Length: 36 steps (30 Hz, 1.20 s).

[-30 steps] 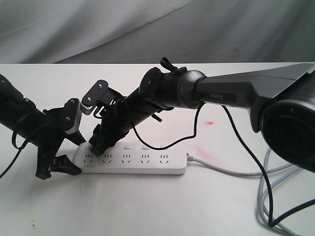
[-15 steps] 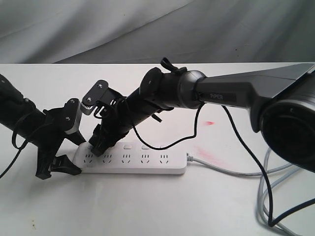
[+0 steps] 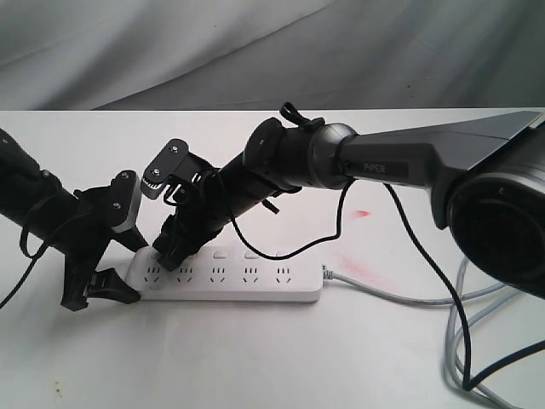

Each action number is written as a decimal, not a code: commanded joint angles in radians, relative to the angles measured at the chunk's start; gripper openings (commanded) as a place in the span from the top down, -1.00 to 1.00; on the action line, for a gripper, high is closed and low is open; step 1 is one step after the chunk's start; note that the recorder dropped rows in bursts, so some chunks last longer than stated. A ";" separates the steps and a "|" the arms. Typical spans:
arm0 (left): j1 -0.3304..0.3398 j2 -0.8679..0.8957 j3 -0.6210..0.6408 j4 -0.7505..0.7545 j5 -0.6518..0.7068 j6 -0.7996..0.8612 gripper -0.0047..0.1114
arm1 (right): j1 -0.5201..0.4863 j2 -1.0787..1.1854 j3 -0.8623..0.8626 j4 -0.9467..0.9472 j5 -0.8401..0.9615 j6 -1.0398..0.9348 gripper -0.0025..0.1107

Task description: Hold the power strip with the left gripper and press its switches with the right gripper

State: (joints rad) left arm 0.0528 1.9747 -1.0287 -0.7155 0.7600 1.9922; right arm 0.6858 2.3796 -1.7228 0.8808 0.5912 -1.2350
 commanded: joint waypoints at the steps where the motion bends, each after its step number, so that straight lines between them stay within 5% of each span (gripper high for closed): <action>1: -0.006 0.004 -0.007 0.000 0.002 -0.001 0.24 | 0.003 0.037 0.016 -0.026 0.024 -0.022 0.30; 36: -0.006 0.004 -0.007 0.000 0.002 -0.001 0.24 | -0.047 -0.038 0.016 0.027 0.080 -0.032 0.30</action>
State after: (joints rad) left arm 0.0528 1.9747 -1.0287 -0.7135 0.7600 1.9915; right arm 0.6629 2.3670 -1.7136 0.9433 0.6338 -1.2585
